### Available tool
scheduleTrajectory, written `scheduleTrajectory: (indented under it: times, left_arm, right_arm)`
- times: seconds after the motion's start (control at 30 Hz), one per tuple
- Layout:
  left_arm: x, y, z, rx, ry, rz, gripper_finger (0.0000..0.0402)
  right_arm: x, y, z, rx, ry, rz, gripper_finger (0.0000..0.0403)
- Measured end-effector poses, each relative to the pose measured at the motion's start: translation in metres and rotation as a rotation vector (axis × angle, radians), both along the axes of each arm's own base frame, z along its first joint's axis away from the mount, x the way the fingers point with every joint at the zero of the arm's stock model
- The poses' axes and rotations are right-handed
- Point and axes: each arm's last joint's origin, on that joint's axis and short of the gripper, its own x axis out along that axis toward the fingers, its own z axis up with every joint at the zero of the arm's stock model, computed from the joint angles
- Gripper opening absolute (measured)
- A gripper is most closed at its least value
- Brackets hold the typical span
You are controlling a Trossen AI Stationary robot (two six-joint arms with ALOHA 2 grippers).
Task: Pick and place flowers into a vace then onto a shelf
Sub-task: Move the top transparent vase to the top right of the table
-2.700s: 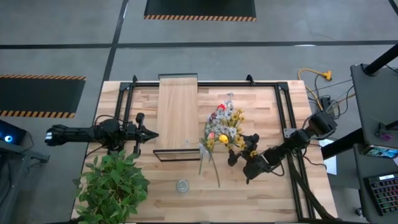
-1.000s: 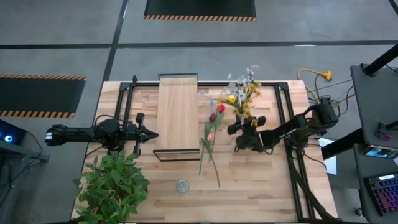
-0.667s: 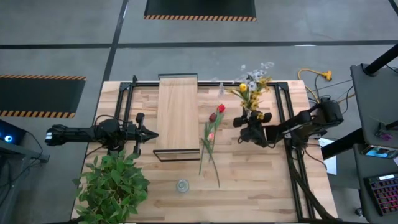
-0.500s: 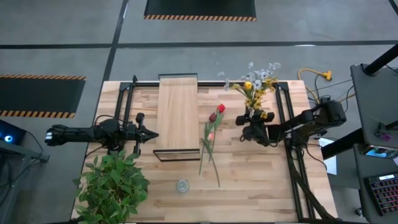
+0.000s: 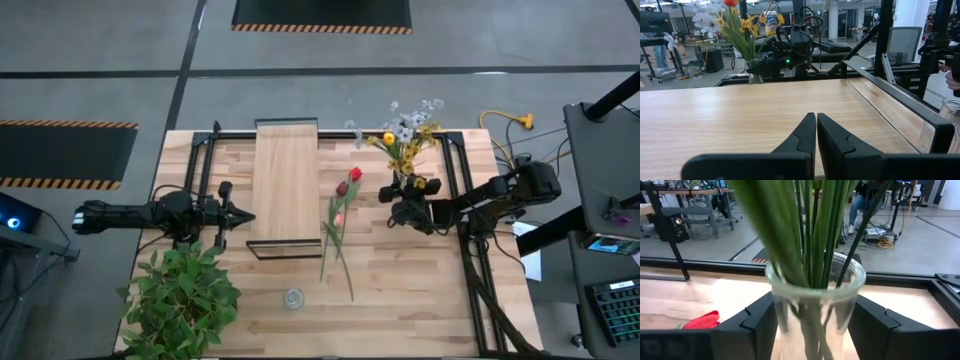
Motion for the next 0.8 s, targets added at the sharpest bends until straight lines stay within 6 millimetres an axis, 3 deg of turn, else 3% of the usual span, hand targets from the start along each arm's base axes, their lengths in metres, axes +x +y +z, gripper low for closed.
scheduleTrajectory:
  times: [0.33,0.6,0.8]
  left_arm:
    - [0.0,0.0,0.0,0.0,0.0,0.0,0.0]
    - [0.0,0.0,0.0,0.0,0.0,0.0,0.0]
    - [0.0,0.0,0.0,0.0,0.0,0.0,0.0]
  right_arm:
    - [0.0,0.002,0.0,0.0,0.003,0.009,0.0262]
    - [0.002,0.02,0.001,-0.015,0.034,0.095,0.0323]
    - [0.0,0.028,0.0,-0.035,0.03,0.109,0.0335]
